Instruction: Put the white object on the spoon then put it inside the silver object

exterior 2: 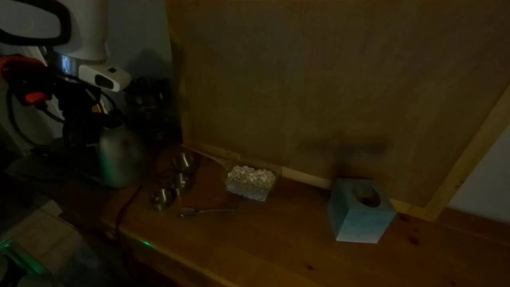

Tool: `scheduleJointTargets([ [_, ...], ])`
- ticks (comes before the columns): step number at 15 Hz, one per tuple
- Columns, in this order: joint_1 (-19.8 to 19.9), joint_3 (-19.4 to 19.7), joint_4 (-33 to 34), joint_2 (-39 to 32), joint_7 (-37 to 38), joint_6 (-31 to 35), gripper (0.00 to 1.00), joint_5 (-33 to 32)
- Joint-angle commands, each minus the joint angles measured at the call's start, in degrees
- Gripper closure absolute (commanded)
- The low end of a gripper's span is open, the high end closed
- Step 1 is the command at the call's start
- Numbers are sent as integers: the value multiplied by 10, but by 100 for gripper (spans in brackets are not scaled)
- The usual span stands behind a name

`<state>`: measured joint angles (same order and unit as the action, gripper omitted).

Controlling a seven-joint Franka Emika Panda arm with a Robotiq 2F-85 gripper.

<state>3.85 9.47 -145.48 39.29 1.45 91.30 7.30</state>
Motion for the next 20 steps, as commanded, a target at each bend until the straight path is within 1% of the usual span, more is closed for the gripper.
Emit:
scheduleJointTargets([
  [1, 14, -11, 1, -2, -7, -2, 0, 6],
  [12, 14, -11, 1, -2, -7, -2, 0, 6],
  [13, 17, -11, 5, -7, -11, 19, 0, -3],
  [15, 21, -11, 19, -29, -33, 88, 0, -30],
  [18, 19, -4, 30, -70, -88, 207, 0, -82],
  [20, 22, 5, 39, -105, -125, 270, 0, -116],
])
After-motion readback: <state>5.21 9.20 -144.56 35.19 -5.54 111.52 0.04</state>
